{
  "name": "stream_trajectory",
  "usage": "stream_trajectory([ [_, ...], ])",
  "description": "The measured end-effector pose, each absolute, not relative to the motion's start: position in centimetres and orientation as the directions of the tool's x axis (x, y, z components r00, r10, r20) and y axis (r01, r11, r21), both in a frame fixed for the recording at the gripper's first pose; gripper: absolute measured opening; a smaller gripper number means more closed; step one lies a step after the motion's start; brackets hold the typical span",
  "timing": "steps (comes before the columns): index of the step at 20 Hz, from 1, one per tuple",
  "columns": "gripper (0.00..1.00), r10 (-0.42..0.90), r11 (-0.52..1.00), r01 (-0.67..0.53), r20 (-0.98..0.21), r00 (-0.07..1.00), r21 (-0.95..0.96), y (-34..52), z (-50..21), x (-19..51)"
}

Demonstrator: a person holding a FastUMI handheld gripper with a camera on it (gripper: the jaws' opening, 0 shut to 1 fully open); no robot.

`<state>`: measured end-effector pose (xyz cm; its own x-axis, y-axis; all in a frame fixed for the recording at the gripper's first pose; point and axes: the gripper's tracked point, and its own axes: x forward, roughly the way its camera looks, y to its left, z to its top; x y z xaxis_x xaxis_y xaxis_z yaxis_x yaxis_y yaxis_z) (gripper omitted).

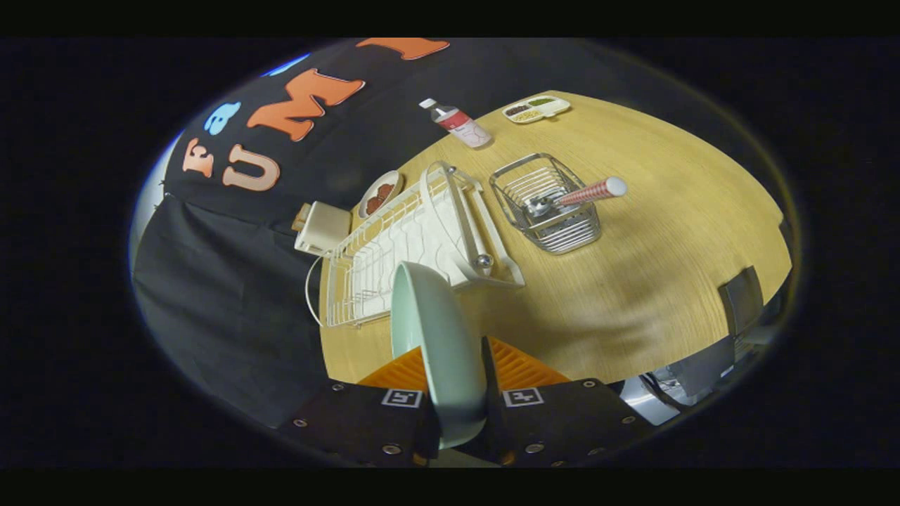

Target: Take the plate from the dish rack, then take the spoon from the basket and place it into the plate.

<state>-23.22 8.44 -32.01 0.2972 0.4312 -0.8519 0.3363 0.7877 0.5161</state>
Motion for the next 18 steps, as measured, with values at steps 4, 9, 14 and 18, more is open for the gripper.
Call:
stream_trajectory([
  [4,0.28,0.459,0.766,0.349,-0.84,0.291,0.539,9.1,-33.7,-24.6],
  [9,0.29,0.464,0.755,0.372,-0.841,0.28,0.54,9.8,-36.1,-25.2],
  [14,0.32,0.487,0.719,0.401,-0.823,0.294,0.568,10.9,-37.1,-24.7],
  [18,0.31,0.463,0.721,0.417,-0.833,0.303,0.553,10.6,-38.1,-24.2],
])
